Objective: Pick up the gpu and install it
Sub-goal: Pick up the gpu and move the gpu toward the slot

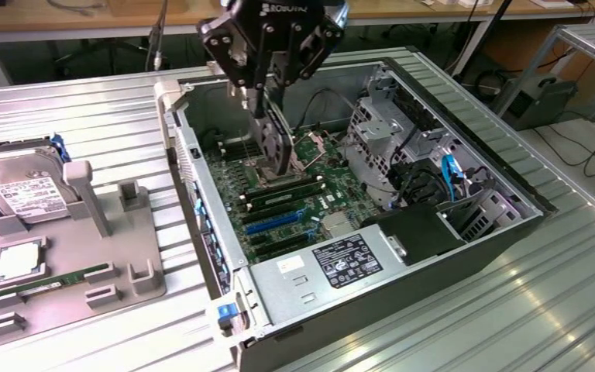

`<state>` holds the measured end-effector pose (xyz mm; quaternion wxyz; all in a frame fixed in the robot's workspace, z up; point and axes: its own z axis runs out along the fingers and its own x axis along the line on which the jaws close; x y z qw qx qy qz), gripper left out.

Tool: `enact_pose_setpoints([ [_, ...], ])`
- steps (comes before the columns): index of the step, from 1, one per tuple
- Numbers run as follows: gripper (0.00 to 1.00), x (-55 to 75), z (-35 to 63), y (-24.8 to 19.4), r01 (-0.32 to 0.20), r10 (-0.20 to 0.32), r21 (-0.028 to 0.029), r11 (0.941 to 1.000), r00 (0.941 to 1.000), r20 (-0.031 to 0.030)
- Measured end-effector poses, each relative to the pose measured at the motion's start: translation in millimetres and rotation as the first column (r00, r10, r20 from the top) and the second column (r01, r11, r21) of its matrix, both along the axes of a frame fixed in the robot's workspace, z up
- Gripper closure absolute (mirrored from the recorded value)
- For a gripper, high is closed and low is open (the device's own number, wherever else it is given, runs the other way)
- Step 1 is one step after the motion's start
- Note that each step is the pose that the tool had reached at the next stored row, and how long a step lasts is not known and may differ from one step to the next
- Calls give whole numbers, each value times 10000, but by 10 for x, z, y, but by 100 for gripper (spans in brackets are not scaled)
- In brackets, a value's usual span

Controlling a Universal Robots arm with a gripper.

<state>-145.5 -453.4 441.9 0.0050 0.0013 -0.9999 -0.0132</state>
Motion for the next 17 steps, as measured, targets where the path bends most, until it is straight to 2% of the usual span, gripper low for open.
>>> enact_pose_setpoints([
  [5, 74, 337, -131, 1, 0, 0, -59, 10000, 10000, -7],
  [12, 74, 712, -279, 2, -1, 1, -117, 9999, 10000, -14],
  [14, 74, 797, -316, 2, 0, 0, -119, 9999, 10000, -24],
  [15, 74, 823, -325, 2, -1, 1, -116, 9999, 10000, -55],
  [17, 74, 824, -324, 2, -1, 1, -117, 9999, 10000, -75],
])
